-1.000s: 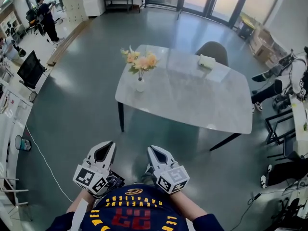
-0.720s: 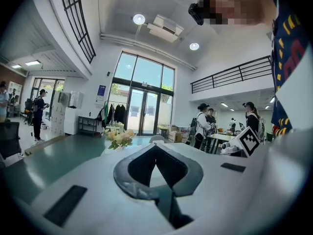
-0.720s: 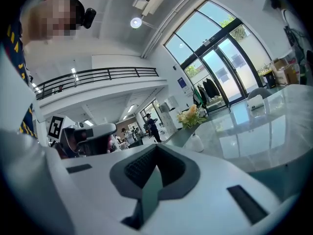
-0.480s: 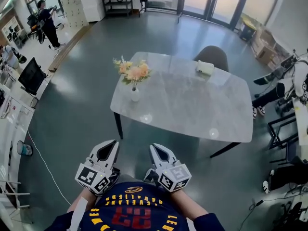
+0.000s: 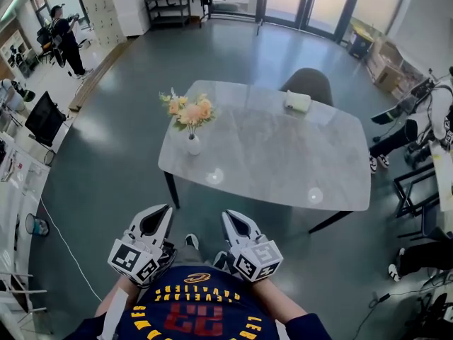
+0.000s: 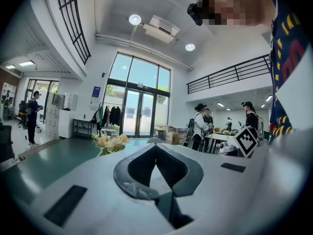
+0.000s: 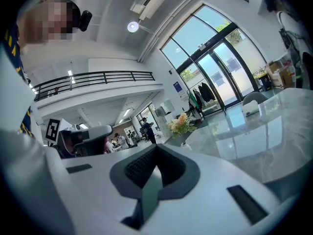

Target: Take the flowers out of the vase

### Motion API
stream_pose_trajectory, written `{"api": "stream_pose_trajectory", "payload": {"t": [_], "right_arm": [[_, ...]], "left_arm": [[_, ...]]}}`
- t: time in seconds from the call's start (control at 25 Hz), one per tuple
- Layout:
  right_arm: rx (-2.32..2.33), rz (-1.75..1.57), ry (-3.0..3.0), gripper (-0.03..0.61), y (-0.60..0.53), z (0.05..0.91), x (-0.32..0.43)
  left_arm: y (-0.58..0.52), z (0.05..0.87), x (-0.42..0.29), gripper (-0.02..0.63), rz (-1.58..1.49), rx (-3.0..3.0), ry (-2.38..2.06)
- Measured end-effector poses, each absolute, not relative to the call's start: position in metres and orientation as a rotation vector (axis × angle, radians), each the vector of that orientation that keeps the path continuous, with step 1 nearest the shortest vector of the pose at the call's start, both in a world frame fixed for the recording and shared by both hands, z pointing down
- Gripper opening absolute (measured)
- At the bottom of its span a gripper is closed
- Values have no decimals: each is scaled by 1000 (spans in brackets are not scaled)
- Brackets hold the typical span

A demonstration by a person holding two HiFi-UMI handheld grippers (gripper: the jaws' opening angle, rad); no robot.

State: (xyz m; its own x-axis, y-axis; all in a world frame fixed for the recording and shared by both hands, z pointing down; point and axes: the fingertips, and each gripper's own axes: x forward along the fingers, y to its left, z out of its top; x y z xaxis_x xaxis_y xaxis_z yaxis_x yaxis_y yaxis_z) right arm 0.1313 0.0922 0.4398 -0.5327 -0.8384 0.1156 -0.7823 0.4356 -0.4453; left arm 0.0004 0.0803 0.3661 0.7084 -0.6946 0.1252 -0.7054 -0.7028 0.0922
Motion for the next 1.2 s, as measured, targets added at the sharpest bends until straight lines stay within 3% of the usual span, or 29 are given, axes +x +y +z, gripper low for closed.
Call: {"api": "stream_pose_trajectory", "payload": {"t": [1.2], "right_arm": [[-1686, -684, 2431, -8, -56, 446, 148]], "left_arm": [[-122, 373, -11, 3, 71, 2758, -1030]]}}
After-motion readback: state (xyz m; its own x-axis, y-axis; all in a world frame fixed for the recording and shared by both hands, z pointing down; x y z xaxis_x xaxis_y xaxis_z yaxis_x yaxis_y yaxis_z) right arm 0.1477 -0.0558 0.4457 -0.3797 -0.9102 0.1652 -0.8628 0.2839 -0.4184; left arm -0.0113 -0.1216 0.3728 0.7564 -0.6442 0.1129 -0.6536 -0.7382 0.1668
